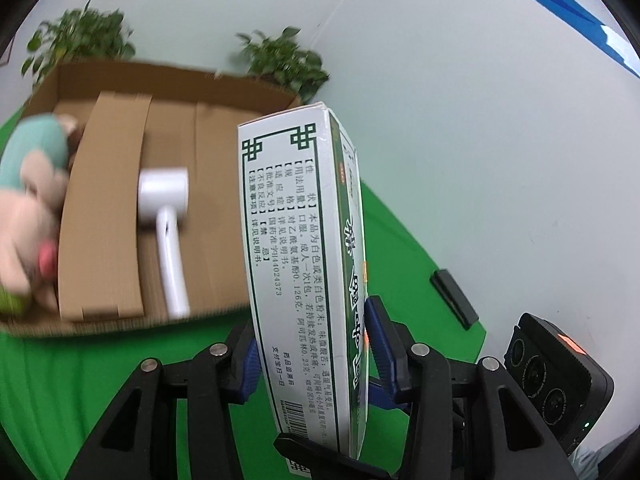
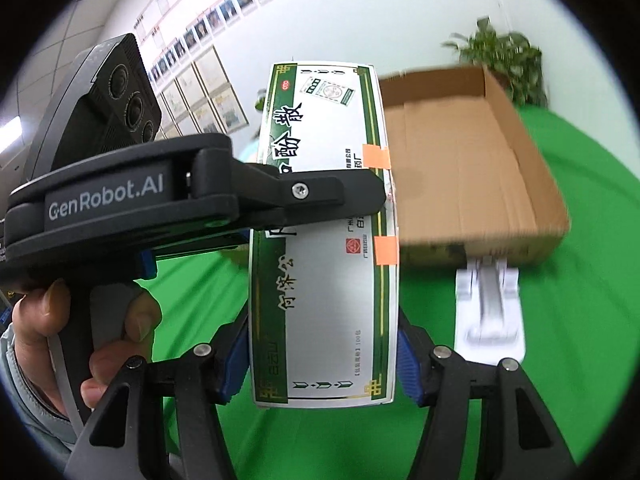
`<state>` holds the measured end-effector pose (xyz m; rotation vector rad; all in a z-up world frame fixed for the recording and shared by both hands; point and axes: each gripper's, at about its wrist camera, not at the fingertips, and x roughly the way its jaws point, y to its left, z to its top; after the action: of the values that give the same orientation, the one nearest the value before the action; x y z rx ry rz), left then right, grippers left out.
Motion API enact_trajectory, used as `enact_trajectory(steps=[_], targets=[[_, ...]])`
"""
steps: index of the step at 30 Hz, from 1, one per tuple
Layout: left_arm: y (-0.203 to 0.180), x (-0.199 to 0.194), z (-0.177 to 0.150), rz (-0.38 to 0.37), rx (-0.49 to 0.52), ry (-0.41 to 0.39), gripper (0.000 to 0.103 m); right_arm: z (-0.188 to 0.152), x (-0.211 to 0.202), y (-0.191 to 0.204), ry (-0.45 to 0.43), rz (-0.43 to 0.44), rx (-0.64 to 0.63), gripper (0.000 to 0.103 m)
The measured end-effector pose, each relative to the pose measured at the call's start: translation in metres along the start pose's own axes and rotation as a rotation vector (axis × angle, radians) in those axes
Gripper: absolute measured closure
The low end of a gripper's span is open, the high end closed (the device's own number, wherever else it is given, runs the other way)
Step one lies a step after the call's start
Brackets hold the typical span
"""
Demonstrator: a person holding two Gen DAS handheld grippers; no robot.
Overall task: Organize objects
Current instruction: 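Lift the medicine box and carry it over the tray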
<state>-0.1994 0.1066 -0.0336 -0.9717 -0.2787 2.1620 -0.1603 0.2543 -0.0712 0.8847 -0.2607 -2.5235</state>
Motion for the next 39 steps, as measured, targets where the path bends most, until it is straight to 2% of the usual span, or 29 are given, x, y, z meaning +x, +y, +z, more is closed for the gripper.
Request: enact_trajectory(steps=[5,10,14,23,31,39], targets=[[-0.013,-0.008,0.035,0.005,0.061,-0.036,0.059,0.031,0.004,-0.004,-0.077,-0.006,-0.011,0.043],[-0.016,-0.003,0.068,-0.002,0.084,-0.055,0.06,0.049,-0.001,-0.005,-0.114,-0.007,-0.012,0.043],[-0.011,-0.004,0.092,-0.007,0.081,-0.053,0.06,0.067,0.007,-0.012,-0.108,-0.015,-0.016,0.043],[0.011,0.039,0.128,-0.004,0.036,-0.01,0.06,0.087,0.028,-0.026,-0.055,-0.008,0.017,0.043],[0.059,0.086,0.13,0.013,-0.045,0.062,0.061,0.087,0.055,-0.033,0.045,0.019,0.063,0.043],[0.098,0.139,0.112,0.05,-0.118,0.163,0.061,0.065,0.09,-0.062,0.162,0.056,0.142,0.043]])
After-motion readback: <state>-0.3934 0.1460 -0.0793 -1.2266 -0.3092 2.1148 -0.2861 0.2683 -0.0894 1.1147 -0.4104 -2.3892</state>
